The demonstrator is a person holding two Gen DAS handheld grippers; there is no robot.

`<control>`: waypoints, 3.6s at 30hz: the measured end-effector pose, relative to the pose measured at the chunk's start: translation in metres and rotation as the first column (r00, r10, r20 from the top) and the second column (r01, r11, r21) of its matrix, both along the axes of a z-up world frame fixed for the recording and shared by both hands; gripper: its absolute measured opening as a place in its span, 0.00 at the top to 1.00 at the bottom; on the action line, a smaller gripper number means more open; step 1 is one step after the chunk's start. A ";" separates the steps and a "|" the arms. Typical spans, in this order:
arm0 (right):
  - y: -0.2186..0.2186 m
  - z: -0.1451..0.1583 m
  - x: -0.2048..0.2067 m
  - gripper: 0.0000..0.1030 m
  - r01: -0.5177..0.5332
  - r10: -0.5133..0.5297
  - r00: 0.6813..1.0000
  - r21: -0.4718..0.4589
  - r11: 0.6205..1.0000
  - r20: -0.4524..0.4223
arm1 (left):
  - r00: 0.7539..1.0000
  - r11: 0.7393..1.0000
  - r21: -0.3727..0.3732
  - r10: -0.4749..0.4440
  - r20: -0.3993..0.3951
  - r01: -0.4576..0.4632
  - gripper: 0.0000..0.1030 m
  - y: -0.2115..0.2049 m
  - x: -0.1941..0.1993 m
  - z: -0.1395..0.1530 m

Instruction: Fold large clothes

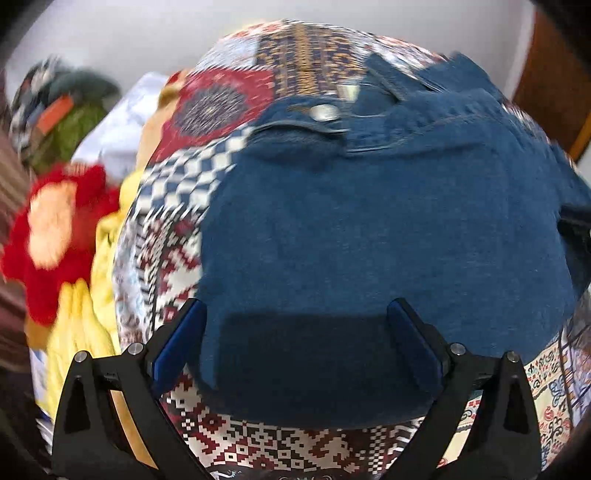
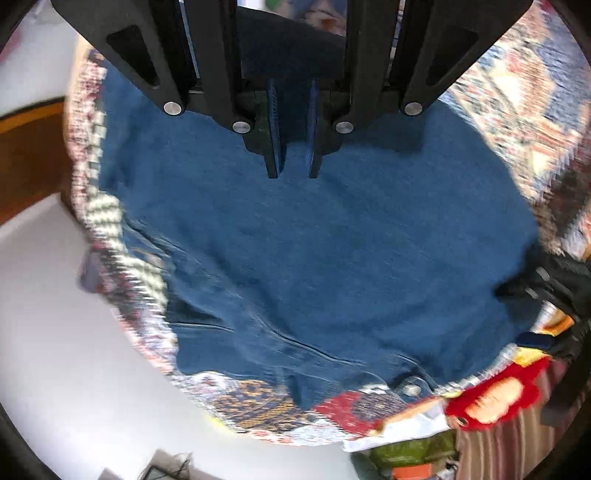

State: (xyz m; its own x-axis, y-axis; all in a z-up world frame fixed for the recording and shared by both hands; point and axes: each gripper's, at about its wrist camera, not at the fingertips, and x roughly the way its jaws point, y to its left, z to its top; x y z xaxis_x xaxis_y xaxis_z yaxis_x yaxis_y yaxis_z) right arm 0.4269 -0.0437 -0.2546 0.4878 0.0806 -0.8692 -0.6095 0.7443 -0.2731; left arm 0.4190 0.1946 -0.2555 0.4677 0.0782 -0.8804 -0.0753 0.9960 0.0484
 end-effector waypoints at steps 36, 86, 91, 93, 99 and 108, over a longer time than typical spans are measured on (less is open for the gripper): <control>-0.199 -0.013 0.000 0.89 0.467 -0.473 0.878 -0.086 0.880 -0.071 | 0.950 0.818 -0.501 0.310 -0.027 -0.281 0.02 0.048 -0.101 -0.012; 0.076 -0.027 0.006 0.89 0.288 0.025 0.831 0.468 0.836 -0.556 | 0.789 0.920 -0.258 0.386 0.477 -0.294 0.76 -0.055 -0.072 0.148; 0.049 -0.023 0.012 0.89 0.337 0.052 0.754 0.454 0.825 -0.655 | 0.805 0.960 -0.164 0.279 0.524 -0.227 0.76 -0.092 -0.054 0.161; 0.022 -0.015 0.011 0.89 0.365 0.042 0.754 0.472 0.803 -0.655 | 0.812 0.975 -0.127 0.224 0.539 -0.185 0.76 -0.115 -0.047 0.170; -0.084 0.031 -0.003 0.89 0.387 -0.139 0.860 0.450 0.805 -0.491 | 0.833 1.000 0.015 0.008 0.553 -0.020 0.76 -0.203 -0.023 0.176; -0.227 0.062 -0.039 0.89 0.538 -0.392 0.830 0.382 0.752 -0.398 | 0.853 0.900 0.337 -0.392 0.344 0.277 0.76 -0.327 -0.034 0.102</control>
